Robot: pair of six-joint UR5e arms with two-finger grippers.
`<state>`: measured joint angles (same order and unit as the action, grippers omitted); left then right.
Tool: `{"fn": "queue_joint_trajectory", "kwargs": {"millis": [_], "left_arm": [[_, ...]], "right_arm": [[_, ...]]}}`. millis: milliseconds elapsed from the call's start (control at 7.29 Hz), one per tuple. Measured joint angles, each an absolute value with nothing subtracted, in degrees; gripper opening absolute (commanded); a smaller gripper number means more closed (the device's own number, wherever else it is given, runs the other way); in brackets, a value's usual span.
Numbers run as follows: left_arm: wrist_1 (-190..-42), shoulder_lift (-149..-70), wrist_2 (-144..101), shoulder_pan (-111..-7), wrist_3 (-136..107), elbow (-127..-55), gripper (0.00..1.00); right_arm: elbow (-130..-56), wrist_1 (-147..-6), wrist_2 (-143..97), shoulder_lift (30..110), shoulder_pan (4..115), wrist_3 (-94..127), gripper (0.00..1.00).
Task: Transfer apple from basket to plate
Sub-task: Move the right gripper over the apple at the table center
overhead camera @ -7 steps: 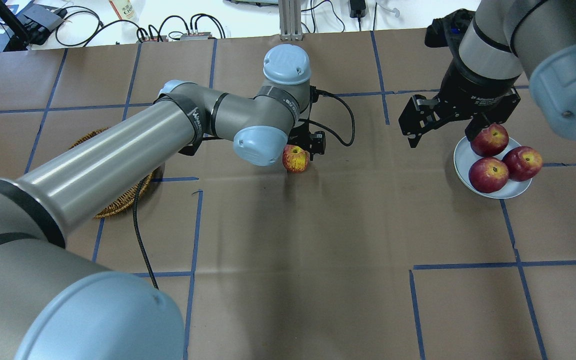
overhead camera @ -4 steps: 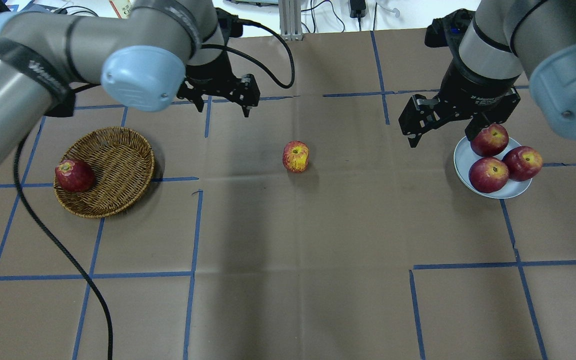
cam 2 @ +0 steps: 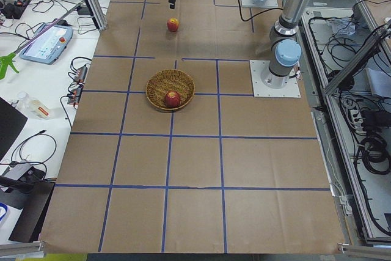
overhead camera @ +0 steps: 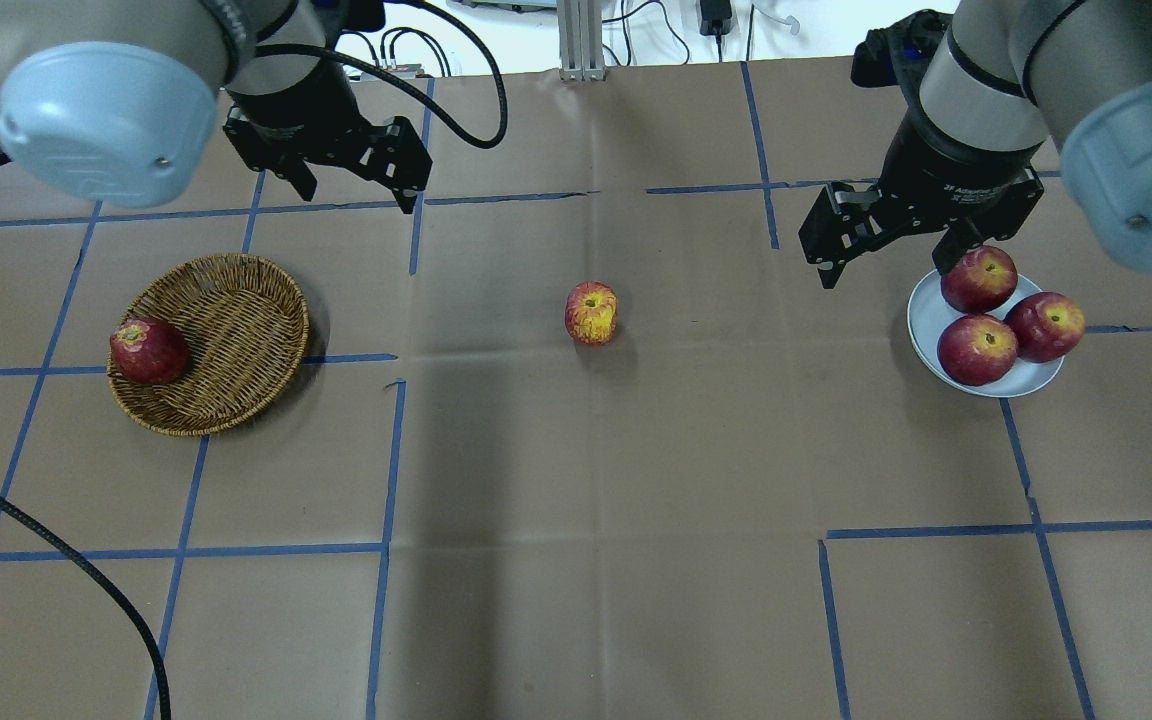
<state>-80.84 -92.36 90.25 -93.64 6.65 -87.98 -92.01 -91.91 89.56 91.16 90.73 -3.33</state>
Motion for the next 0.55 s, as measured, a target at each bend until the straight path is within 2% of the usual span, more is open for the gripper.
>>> {"fn": "queue_joint_trajectory", "kwargs": {"millis": [549], "left_arm": [[-79.55, -91.67, 88.18, -93.22, 6.57, -92.34, 0.99]], "right_arm": [[-82.3, -92.56, 90.0, 80.99, 100.22, 7.86, 1.0]]}}
